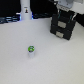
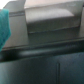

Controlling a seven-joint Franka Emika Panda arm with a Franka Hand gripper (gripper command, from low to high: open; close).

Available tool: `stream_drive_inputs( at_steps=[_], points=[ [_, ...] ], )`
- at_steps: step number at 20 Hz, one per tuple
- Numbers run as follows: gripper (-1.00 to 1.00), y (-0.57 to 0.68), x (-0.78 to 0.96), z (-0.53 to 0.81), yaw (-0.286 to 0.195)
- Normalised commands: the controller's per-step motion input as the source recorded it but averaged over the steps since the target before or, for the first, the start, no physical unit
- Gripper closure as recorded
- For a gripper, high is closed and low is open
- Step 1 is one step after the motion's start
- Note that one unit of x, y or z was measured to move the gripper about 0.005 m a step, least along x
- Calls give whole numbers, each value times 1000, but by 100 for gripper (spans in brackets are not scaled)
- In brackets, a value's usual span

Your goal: Open the kcup holder, insert the kcup into the holder, and close the kcup holder

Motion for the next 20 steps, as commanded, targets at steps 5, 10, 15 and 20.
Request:
stream_drive_inputs(
  at_steps=[5,10,15,20],
  points=[
    [-100,54,-411,-478,-25],
    [-100,80,-364,-447,21],
    [100,62,-194,-169,1],
    [100,-7,10,-14,-5]
  ],
)
